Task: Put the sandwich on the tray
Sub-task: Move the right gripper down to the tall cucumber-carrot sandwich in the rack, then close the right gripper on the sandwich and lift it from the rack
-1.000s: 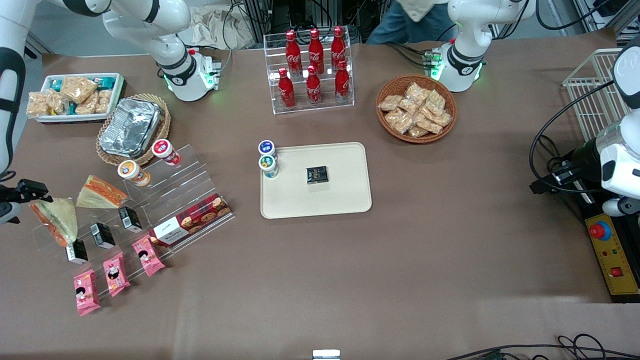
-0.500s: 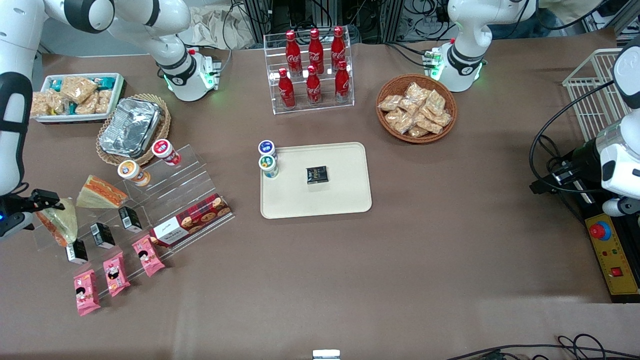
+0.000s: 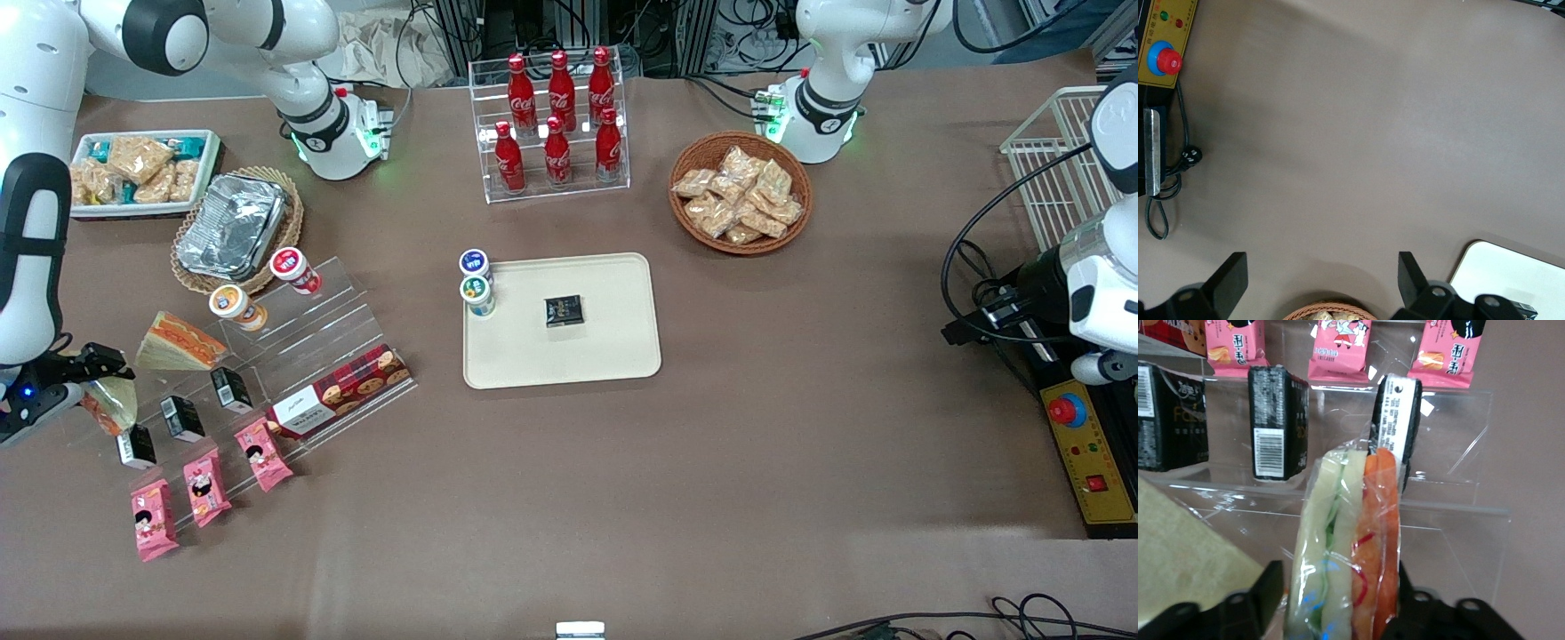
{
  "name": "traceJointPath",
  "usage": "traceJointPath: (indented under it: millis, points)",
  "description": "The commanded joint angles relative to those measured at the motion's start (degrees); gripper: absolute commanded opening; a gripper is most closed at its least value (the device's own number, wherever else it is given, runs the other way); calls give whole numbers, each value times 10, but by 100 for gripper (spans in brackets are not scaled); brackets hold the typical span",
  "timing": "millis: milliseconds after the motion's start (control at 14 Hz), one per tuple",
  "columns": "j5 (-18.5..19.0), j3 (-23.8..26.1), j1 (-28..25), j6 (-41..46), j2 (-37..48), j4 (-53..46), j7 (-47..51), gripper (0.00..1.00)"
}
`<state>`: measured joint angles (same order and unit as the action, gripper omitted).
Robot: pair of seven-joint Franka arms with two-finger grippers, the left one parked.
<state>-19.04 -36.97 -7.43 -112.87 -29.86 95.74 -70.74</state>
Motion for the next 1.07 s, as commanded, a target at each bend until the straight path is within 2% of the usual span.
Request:
traceJointPath:
  millis: [0, 143, 429, 714, 1000]
  points:
    - [-17, -3, 0, -11, 2, -7, -22, 0]
    - [-10, -3, -6, -8, 24, -22, -20, 0]
    - [69, 3, -51, 23, 81, -72, -19, 0]
    - [74, 3, -143, 70, 114, -81, -15, 0]
    - [71, 3, -261, 86, 117, -80, -12, 0]
